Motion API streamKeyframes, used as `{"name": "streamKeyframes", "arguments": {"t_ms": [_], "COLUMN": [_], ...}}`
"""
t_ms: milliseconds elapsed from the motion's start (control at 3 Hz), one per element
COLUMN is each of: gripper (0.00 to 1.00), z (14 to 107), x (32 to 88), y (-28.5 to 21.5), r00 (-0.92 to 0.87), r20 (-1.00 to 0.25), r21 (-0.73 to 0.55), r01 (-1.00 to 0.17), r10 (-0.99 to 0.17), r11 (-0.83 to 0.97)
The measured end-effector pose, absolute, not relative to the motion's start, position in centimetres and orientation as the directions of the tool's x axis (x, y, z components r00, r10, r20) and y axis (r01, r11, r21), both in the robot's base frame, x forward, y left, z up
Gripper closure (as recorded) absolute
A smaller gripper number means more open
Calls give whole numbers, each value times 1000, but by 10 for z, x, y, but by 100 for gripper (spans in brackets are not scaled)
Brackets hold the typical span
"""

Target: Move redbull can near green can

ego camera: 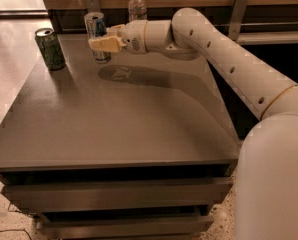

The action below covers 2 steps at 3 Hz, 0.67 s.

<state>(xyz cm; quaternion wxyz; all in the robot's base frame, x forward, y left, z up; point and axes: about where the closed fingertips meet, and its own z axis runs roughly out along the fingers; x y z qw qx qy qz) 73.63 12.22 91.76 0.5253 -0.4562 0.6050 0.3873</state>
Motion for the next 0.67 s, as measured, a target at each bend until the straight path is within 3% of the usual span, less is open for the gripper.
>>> {"name": "streamKeyframes", "arguments": {"t_ms": [667], "gripper": [100], "z": [894], "x": [776], "y": [148], "r00": [-70], "r20": [-989], "r21": [21], "r01": [-939], "r10": [-130], "r11": [343]}}
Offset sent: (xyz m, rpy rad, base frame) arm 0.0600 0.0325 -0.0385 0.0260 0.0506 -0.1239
